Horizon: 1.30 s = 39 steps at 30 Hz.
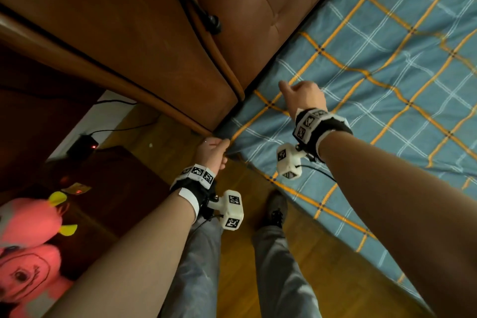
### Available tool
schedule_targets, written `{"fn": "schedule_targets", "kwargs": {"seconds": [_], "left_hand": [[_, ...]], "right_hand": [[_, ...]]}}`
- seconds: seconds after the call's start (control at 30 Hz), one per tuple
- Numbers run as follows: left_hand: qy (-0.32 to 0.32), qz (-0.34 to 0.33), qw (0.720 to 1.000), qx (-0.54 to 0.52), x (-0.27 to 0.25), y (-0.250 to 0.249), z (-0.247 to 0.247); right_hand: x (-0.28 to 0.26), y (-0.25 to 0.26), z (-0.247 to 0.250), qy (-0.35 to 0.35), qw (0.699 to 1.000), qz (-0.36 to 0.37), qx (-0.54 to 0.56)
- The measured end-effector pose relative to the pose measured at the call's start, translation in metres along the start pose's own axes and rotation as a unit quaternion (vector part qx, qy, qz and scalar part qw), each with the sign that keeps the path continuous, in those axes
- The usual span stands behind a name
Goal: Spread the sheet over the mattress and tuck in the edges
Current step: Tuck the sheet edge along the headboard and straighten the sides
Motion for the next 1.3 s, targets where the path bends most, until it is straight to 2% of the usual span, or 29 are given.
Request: {"fn": "schedule_targets", "kwargs": {"seconds": [0.1,0.27,0.4,0.43,0.53,0.6,0.67,0.77,0.93,1.03,1.1,1.13,1.2,1.23,1.27,1.3], "left_hand": [[0.033,0.011,0.999,-0.023,0.002,-0.002,-0.01],[0.035,0.013,0.999,-0.009,0.006,0.0,-0.013],[0.023,0.005,1.0,-0.019,0.006,-0.006,-0.014],[0.015,-0.006,1.0,-0.02,0.005,-0.009,-0.013],[-0.003,-0.038,0.999,-0.002,0.002,-0.013,-0.014],[0.019,-0.014,1.0,-0.003,-0.001,-0.009,-0.02],[0.045,0.008,0.999,0.002,-0.006,-0.007,-0.026],[0.043,-0.017,0.998,0.039,-0.006,-0.014,-0.03],[0.054,-0.013,0.998,0.035,-0.003,-0.013,-0.034],[0.042,-0.013,0.999,0.013,-0.004,-0.011,-0.031],[0.038,-0.004,0.999,0.014,-0.006,-0.011,-0.031],[0.038,0.013,0.999,0.015,-0.005,-0.009,-0.031],[0.04,0.074,0.996,0.013,-0.003,0.0,-0.033],[0.045,0.104,0.993,0.015,-0.005,0.004,-0.035],[0.059,0.125,0.99,0.029,-0.008,0.008,-0.038],[0.077,0.136,0.986,0.051,-0.011,0.012,-0.041]], "right_hand": [[0.02,0.005,-0.019,0.073,0.996,-0.026,-0.052],[0.033,0.014,-0.032,0.085,0.994,0.016,-0.064],[0.039,0.033,-0.02,0.013,0.997,0.076,0.007],[0.04,0.036,-0.02,0.018,0.996,0.085,0.018],[0.037,0.033,-0.02,0.027,0.994,0.103,0.016],[0.03,0.025,-0.014,-0.005,0.993,0.118,-0.022],[0.026,0.027,-0.01,-0.023,0.975,0.175,-0.136],[0.03,0.036,-0.02,0.022,0.936,0.253,-0.245],[0.045,0.055,-0.052,0.121,0.883,0.311,-0.331],[0.033,0.073,-0.06,0.174,0.875,0.336,-0.301],[0.024,0.069,-0.046,0.147,0.92,0.311,-0.187],[0.02,0.06,-0.033,0.092,0.944,0.291,-0.127],[0.01,0.038,-0.002,-0.045,0.961,0.259,-0.087],[0.008,0.022,0.009,-0.086,0.968,0.215,-0.093],[0.009,0.0,0.015,-0.1,0.98,0.141,-0.101],[0.01,-0.022,0.018,-0.083,0.989,0.053,-0.11]]}}
Point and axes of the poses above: each hand's wrist, its own x-axis towards the middle knuckle, its own z-axis out of the back of the hand, y = z × x, the point moved 7 cm from there along x, towards the middle knuckle, and after that the axes turned 11 degrees about z, right-handed, at the moved point
